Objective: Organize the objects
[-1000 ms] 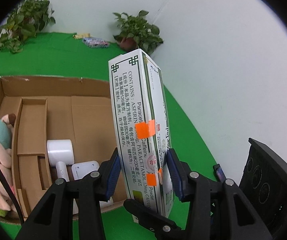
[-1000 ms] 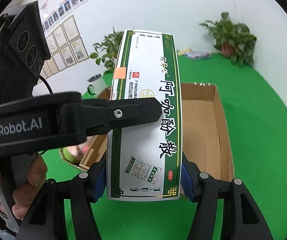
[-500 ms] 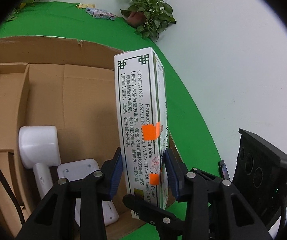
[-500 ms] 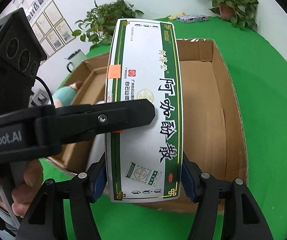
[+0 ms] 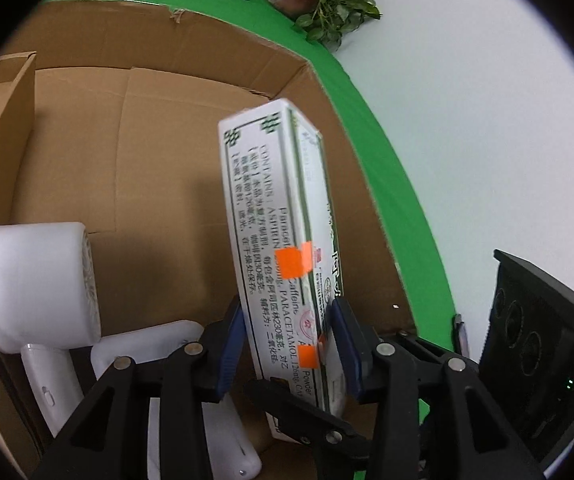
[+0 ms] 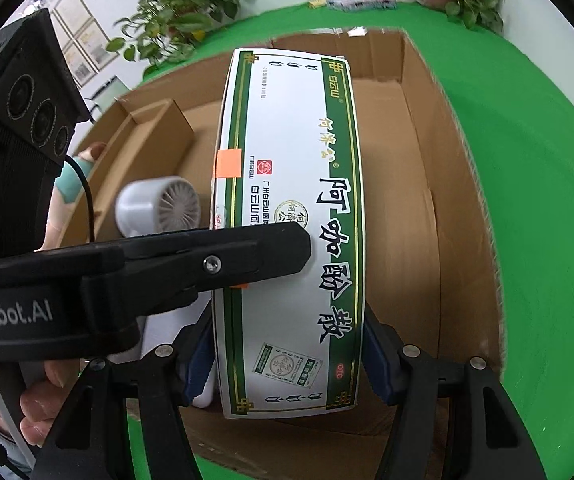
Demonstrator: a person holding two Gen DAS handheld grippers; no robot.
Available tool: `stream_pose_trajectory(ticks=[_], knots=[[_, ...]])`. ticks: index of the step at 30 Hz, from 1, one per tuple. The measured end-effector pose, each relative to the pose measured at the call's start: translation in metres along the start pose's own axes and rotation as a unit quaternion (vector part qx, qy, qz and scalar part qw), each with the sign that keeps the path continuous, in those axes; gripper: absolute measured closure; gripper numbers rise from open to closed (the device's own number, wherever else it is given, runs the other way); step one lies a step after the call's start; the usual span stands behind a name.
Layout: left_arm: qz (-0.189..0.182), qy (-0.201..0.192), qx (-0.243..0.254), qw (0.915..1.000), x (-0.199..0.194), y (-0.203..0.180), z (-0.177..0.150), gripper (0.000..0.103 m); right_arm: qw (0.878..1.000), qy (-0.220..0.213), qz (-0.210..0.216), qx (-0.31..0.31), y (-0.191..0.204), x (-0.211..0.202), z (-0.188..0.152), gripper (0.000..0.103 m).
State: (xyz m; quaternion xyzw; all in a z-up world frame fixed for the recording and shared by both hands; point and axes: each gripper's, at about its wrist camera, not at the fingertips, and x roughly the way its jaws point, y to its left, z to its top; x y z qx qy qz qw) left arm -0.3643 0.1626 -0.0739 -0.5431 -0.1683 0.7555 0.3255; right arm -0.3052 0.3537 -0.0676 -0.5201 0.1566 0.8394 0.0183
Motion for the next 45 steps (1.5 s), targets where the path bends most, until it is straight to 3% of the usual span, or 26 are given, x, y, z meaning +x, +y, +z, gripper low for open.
stream_pose_trajectory(ticks=[2,8,13,15,18,22,24,26,30,33,35,37,38,42,45], knots=[[0.016,0.003,0.000,0.9999,0.001,0.000,0.000,0.054,1.000,0.004,-0.004,0.004,0.001,0.004,-0.001,0.043],[0.092,-0.014,-0.006,0.9956,-0.015,-0.004,-0.001,0.053,1.000,0.014,-0.022,0.008,0.003,0.018,-0.004,0.043],[0.113,-0.053,0.010,0.9921,-0.053,-0.003,-0.007,0.053,0.999,0.019,-0.007,0.030,0.003,0.020,-0.005,0.040],[0.122,-0.069,0.028,0.9898,-0.072,-0.002,-0.014,0.053,0.999,0.017,-0.004,0.032,0.000,0.021,-0.005,0.031],[0.139,-0.099,0.056,0.9838,-0.103,-0.008,-0.031,0.053,1.000,0.009,-0.003,0.026,0.002,0.020,-0.007,0.031],[0.177,-0.149,0.080,0.9695,-0.135,-0.013,-0.046,0.053,1.000,-0.009,-0.023,0.003,0.010,0.010,-0.009,0.031],[0.209,-0.176,0.093,0.9573,-0.152,-0.013,-0.062,0.053,1.000,-0.003,-0.021,0.002,0.011,0.012,-0.010,0.039],[0.236,-0.195,0.103,0.9465,-0.158,-0.011,-0.069,0.053,1.000,-0.001,-0.021,-0.002,0.013,0.015,-0.011,0.039],[0.272,-0.223,0.107,0.9298,-0.170,0.005,-0.093,0.053,1.000,-0.004,-0.027,-0.006,0.017,0.016,-0.014,0.037],[0.286,-0.242,0.095,0.9223,-0.170,0.019,-0.106,0.045,0.998,-0.018,-0.053,-0.013,0.018,0.010,-0.018,0.030],[0.292,-0.262,0.083,0.9163,-0.166,0.027,-0.114,0.039,0.997,-0.049,-0.062,-0.020,0.022,-0.003,-0.025,0.021],[0.301,-0.281,0.079,0.9079,-0.165,0.031,-0.126,0.037,0.994,-0.094,-0.056,-0.030,0.030,-0.020,-0.037,0.004],[0.307,-0.286,0.081,0.9039,-0.162,0.032,-0.130,0.031,0.990,-0.124,-0.057,-0.036,0.037,-0.028,-0.046,0.001],[0.348,-0.304,0.086,0.8827,-0.144,0.035,-0.142,0.025,0.977,-0.193,-0.067,-0.062,0.062,-0.038,-0.077,0.000],[0.356,-0.306,0.089,0.8786,-0.134,0.037,-0.146,0.025,0.966,-0.231,-0.091,-0.066,0.071,-0.036,-0.090,0.001]])
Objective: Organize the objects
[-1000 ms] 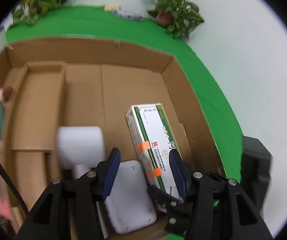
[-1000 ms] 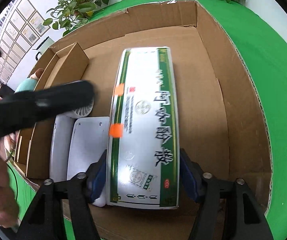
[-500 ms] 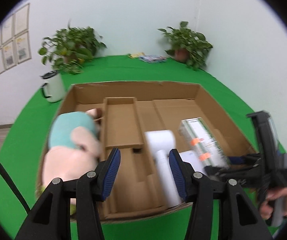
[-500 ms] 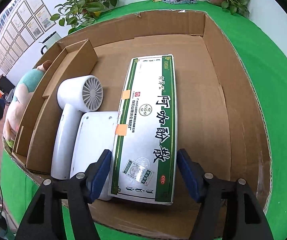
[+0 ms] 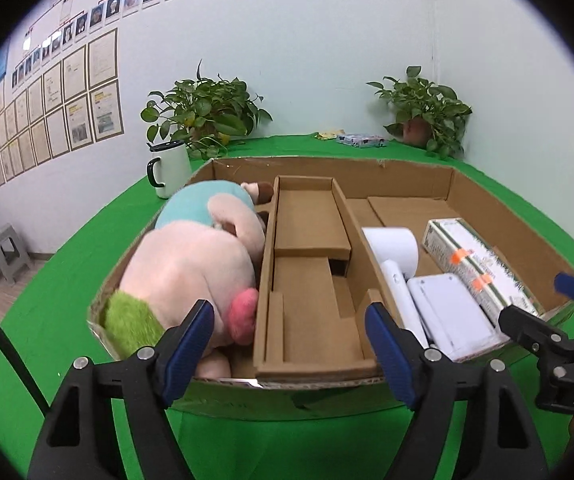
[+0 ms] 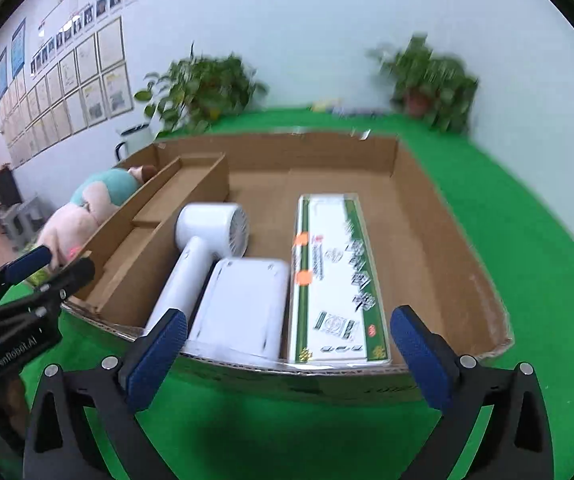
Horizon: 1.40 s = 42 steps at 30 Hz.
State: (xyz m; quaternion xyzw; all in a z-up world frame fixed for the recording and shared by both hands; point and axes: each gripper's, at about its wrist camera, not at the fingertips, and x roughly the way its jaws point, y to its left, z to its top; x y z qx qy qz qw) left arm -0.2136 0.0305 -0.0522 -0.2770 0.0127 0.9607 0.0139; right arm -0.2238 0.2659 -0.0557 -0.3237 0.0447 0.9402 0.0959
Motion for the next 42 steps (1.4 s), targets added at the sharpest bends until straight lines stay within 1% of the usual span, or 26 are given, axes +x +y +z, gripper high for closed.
stream_pose_trajectory(ticks=[1,3,6,7,17,42], knots=[[-0.002,-0.004,-0.002,1.0000,0.0008,-0.0007,-0.0023,0.025,1.000,-0.010,-0.011,-0.007,0.0034,-0.0010,-0.0031,0.001],[0.002,-0.010,0.001,1.0000,0.0016,-0.0020,-0.0038,0.024,0.999,-0.034,-0.020,-0.007,0.0055,-0.0032,-0.0076,0.000],[0.005,-0.008,0.001,1.0000,0.0033,-0.0023,-0.0029,0.022,0.998,-0.054,-0.033,-0.006,0.0090,-0.0017,-0.0120,0.000],[0.007,-0.006,-0.001,1.0000,0.0040,-0.0016,-0.0025,0.020,0.998,-0.056,-0.038,-0.006,0.0100,-0.0018,-0.0124,0.000],[0.014,0.000,0.000,0.9999,0.0068,-0.0031,-0.0022,0.015,0.998,-0.054,-0.041,-0.005,0.0109,0.0053,-0.0102,0.000],[0.014,0.000,-0.001,0.9999,0.0061,-0.0032,-0.0031,0.013,0.998,-0.054,-0.040,-0.004,0.0097,0.0050,-0.0106,0.000]])
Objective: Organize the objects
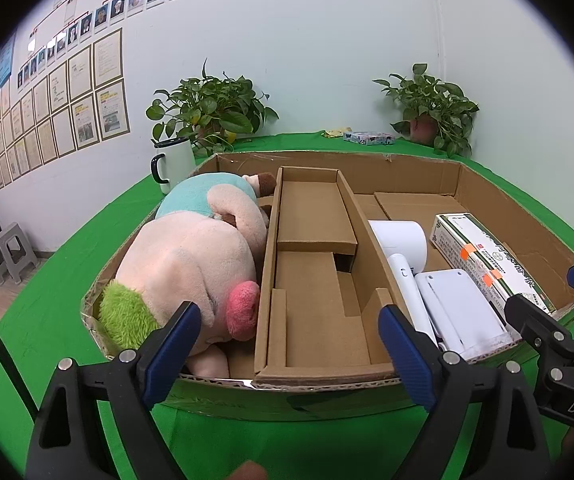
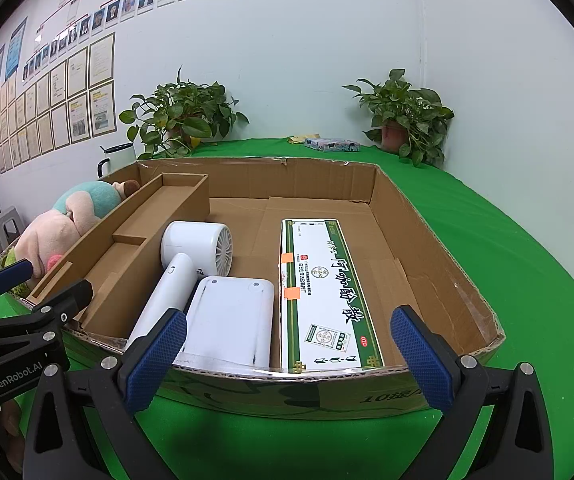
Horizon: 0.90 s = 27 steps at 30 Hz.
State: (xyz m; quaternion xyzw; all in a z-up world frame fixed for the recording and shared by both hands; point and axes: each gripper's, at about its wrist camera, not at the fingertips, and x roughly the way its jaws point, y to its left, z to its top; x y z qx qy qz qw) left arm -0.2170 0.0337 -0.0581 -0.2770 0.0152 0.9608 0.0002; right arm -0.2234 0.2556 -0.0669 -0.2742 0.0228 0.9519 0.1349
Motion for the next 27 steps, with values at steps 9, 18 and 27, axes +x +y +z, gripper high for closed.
stream_pose_trajectory(ticks=[9,18,27], knots=[[0.000,0.000,0.000,1.0000,0.0000,-0.0002,0.0000,0.013,1.000,0.000,0.000,0.000,0.0002,0.0001,-0.0001,0.000],[0.002,0.001,0.001,1.0000,-0.0001,-0.0007,-0.0002,0.012,1.000,0.000,0.000,0.000,-0.0001,0.0003,-0.0004,0.000],[0.004,0.001,0.002,1.0000,-0.0001,-0.0008,-0.0012,0.012,1.000,0.001,0.001,0.000,-0.0004,0.0000,-0.0009,0.000]])
